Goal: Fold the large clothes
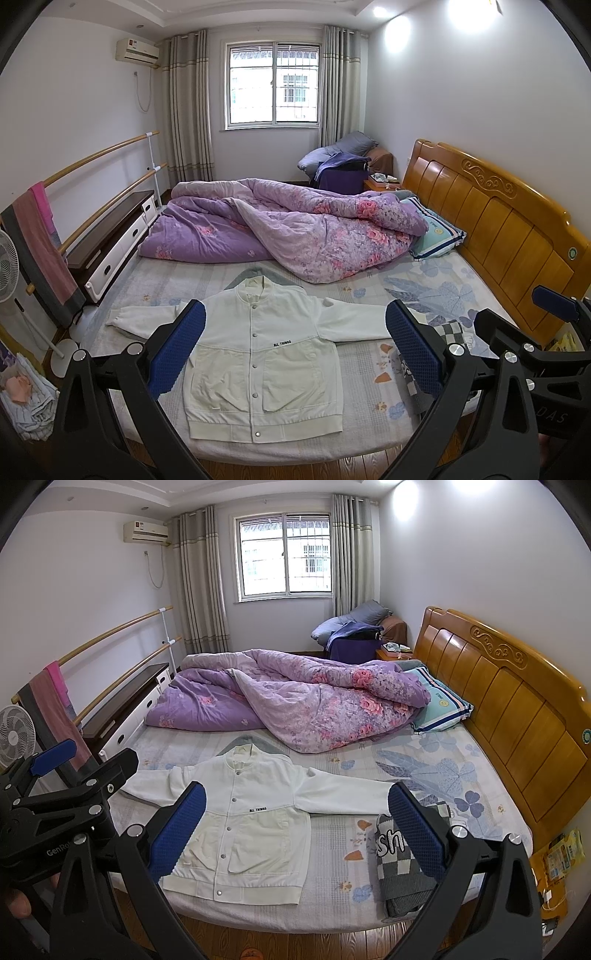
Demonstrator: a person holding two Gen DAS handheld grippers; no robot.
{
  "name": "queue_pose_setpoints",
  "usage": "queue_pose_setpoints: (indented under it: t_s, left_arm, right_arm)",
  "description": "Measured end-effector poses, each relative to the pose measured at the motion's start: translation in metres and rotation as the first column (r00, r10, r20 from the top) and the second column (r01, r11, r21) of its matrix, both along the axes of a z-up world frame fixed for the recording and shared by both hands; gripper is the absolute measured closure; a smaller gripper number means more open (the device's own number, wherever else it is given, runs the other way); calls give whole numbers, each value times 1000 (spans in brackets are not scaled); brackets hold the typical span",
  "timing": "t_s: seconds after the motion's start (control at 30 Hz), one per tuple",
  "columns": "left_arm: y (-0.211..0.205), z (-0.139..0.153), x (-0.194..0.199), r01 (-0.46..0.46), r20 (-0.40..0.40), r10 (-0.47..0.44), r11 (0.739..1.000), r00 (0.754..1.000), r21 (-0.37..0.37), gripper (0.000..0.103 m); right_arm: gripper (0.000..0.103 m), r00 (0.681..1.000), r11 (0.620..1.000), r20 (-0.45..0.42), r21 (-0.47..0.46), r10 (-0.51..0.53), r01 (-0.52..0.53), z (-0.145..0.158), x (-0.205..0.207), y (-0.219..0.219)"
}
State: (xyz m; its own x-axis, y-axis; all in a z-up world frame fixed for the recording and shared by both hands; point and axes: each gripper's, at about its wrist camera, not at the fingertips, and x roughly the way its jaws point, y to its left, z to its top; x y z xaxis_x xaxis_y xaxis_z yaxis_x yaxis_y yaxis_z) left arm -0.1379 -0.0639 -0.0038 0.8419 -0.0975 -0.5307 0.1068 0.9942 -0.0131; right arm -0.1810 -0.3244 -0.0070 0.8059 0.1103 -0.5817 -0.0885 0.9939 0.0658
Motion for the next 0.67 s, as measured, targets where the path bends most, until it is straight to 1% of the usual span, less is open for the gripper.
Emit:
queue_pose_setpoints:
  t_s: [0.43,0.67]
  left_arm:
    - [4,-3,1,4,-6,-4,1000,1000,1,5]
    - [14,-11,12,12,-15,-12,1000,1000,4,5]
  right_arm:
    - [8,1000,1000,-6,1,-3,3,0,0,-3]
    - [8,1000,1000,-14,2,-1,1,-2,-2,-5]
